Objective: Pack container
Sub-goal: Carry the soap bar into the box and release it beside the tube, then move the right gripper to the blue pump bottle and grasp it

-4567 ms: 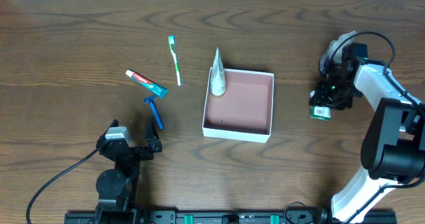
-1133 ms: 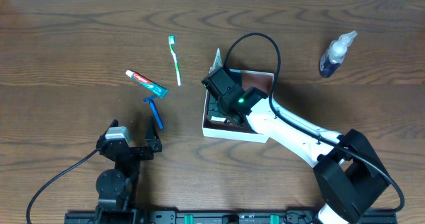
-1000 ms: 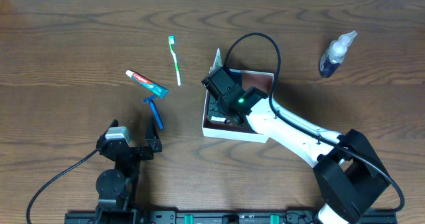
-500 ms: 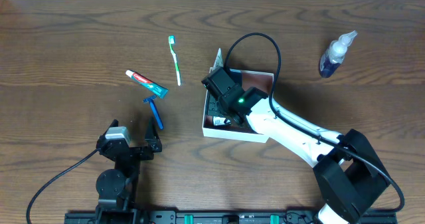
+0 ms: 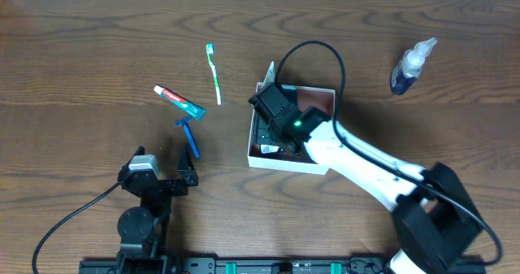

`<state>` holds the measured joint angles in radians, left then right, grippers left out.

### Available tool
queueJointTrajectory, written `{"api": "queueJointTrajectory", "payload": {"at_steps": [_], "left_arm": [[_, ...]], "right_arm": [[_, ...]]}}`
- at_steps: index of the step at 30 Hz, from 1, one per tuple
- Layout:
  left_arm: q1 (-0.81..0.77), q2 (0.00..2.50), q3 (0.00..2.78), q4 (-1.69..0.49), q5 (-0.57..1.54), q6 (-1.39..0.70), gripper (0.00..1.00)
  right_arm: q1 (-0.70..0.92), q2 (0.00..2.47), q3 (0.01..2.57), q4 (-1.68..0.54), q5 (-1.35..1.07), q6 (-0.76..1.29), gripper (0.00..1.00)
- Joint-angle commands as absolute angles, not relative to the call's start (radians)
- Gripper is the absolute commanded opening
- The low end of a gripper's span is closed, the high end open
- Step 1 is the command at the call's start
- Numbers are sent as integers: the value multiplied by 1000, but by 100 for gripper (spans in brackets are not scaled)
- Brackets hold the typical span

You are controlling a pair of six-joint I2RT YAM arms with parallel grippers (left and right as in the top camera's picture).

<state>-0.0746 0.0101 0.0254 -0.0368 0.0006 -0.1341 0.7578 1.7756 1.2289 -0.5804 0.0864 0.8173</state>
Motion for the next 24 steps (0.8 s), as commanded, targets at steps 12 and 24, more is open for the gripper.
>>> {"api": "queueJointTrajectory", "payload": {"at_steps": [12,24], "left_arm": [[-71,4,4,-73,-8,-135,98],[-71,4,4,-73,-8,-135,98]], "right_arm": [[656,1248,1230,-775,365,632,79],[111,1235,1230,-603,294,460,82]]}}
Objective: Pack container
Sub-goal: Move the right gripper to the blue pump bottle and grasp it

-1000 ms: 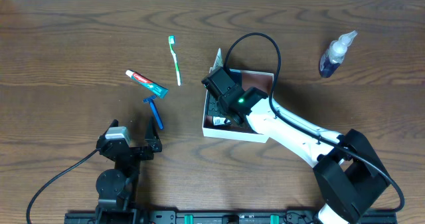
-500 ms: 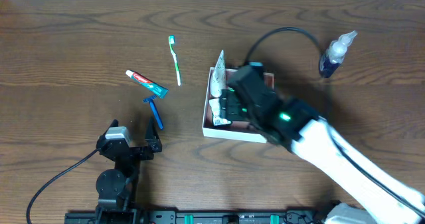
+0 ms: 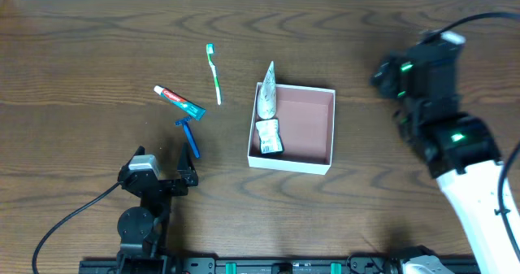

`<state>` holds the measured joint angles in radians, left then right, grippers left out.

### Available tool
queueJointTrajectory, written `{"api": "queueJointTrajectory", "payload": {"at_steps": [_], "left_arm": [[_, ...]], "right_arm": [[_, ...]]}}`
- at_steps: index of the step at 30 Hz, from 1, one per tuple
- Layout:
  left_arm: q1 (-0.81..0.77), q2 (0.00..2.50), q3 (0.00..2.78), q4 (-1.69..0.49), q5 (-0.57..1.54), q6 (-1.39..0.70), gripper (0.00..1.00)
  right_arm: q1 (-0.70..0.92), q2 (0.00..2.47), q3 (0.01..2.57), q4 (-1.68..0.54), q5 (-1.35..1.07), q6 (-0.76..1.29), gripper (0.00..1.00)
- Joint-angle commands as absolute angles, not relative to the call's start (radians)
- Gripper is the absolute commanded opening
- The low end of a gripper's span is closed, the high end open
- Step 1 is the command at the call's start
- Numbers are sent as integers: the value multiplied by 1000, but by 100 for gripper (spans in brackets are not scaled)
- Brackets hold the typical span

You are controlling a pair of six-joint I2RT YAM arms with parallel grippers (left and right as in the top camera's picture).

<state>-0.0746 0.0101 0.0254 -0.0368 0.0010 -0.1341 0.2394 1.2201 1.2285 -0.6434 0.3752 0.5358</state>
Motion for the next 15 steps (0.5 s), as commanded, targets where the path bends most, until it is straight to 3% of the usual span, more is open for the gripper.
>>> {"api": "queueJointTrajectory", "payload": {"at_steps": [1,6,15], "left_arm": [[-71,4,4,-73,-8,-135,98],[-71,4,4,-73,-8,-136,98],[-71,4,4,-73,-8,-135,98]], "right_arm": [[76,1240,1230,-583,268,452,82],[-55,1293,1230,-480,162,416,80],[-117,1470,1230,-362,152,349,82]]}}
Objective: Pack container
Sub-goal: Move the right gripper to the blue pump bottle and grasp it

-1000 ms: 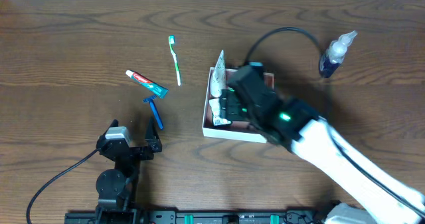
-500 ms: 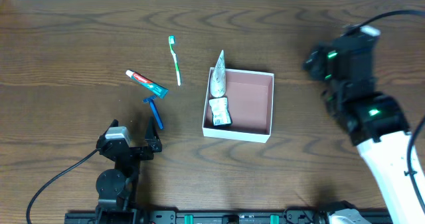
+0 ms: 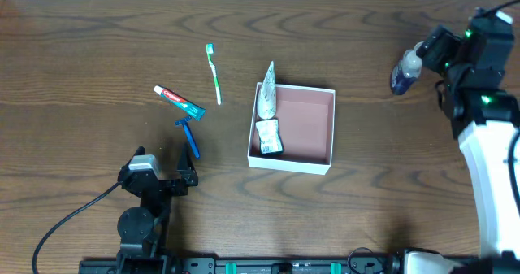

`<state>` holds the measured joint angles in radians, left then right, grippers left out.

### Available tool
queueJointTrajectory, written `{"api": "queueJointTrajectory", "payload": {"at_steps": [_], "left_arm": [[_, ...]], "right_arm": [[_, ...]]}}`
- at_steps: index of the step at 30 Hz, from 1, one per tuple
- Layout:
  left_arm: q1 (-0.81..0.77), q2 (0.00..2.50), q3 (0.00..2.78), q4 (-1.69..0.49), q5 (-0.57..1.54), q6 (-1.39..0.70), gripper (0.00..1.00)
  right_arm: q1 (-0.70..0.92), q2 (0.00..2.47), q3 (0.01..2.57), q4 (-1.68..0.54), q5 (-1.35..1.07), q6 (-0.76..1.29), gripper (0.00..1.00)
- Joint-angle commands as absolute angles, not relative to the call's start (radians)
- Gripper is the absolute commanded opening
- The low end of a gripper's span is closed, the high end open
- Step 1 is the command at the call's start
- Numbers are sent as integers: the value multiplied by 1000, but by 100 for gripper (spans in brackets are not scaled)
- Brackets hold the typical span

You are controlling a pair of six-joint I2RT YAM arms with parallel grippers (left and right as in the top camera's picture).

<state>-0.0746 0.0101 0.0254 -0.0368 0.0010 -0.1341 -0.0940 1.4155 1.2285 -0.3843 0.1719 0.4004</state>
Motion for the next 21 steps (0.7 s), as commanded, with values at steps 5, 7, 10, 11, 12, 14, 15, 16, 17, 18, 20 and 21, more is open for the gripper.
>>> {"api": "queueJointTrajectory", "payload": {"at_steps": [5,7,10,11,12,14,15,16,17,18,20,21], "left_arm": [[-71,4,4,-73,-8,-135,98],[-71,4,4,-73,-8,-135,98],[-71,4,4,-73,-8,-135,98],[-71,4,4,-73,-8,-135,98],[-71,4,4,-73,-8,-135,98],[-71,4,4,-73,-8,-135,98],[-71,4,4,-73,-8,-135,98],[-71,4,4,-73,-8,-135,98],[-71,4,4,-73,-8,-135,98],[-71,4,4,-73,-8,-135,98],[-71,4,4,-73,-8,-135,98],[-71,4,4,-73,-8,-135,98]], "right_arm": [[-132,1548,1230,-308,125,339,82],[-131,1576,1230,-292,114,339,82],[-131,1614,1230,-266,101,339,82],[-131,1628,1230,-260,97,339,81],[-131,1642,1230,-254,93,340,81],[-131,1664,1230,-245,93,340,80],[-131,1677,1230,-242,93,340,79],[-131,1687,1230,-242,93,340,78],[-132,1696,1230,-239,93,340,77],[-132,1707,1230,-236,93,339,77],[-132,1723,1230,-229,93,339,75],[-132,1731,1230,-225,93,339,72]]}}
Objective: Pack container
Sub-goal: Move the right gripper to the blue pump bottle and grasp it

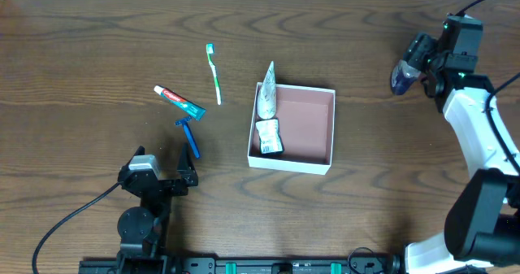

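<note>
The white box (331, 128) with a reddish floor stands mid-table. Along its left wall it holds a silvery tube (266, 99) and a small white packet (270, 137). A blue spray bottle (400, 78) lies at the far right. My right gripper (421, 61) is over its upper part, hiding the white top, with a dark finger on either side. A green toothbrush (214, 75), a toothpaste tube (179, 102) and a blue razor (190, 136) lie left of the box. My left gripper (180, 181) rests near the front edge, just below the razor.
The right arm's white links run down the right side of the table to its base at the front right. A black cable trails from the left arm's base toward the front left corner.
My right gripper has shifted a little left and down onto the spray bottle, whose white top is now covered. Nothing else has moved.
My right gripper was down in the box at its left wall. Then it was up at the right, leaving the tube and packet in the box. It then stood beside the spray bottle and is now over the bottle's top. The left arm stayed still.
</note>
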`<state>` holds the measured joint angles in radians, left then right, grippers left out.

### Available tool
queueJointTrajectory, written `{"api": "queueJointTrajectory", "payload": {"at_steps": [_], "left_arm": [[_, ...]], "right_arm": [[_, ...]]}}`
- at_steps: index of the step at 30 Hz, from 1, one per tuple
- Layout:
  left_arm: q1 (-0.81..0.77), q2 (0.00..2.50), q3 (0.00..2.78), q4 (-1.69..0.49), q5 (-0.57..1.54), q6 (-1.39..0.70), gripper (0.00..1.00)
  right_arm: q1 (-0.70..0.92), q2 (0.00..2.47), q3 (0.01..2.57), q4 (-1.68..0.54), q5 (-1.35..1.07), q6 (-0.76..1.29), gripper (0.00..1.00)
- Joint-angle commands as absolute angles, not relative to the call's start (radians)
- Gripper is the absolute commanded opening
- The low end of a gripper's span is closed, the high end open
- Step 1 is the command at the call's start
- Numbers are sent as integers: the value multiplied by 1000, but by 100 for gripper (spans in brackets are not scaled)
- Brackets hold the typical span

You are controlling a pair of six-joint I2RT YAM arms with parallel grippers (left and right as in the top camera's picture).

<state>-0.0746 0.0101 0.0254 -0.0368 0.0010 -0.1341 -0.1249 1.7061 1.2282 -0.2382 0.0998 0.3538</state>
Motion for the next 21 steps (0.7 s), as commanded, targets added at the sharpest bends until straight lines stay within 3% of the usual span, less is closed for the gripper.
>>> {"api": "queueJointTrajectory", "payload": {"at_steps": [1,11,17,21], "left_arm": [[-71,4,4,-73,-8,-135,98],[-71,4,4,-73,-8,-135,98],[-71,4,4,-73,-8,-135,98],[-71,4,4,-73,-8,-136,98]], "right_arm": [[-132,1736,1230,-220,93,339,70],[-131,1769,1230,-179,82,334,41],[-131,1769,1230,-164,43,299,29],[-132,1767,1230,-169,12,259,26]]}}
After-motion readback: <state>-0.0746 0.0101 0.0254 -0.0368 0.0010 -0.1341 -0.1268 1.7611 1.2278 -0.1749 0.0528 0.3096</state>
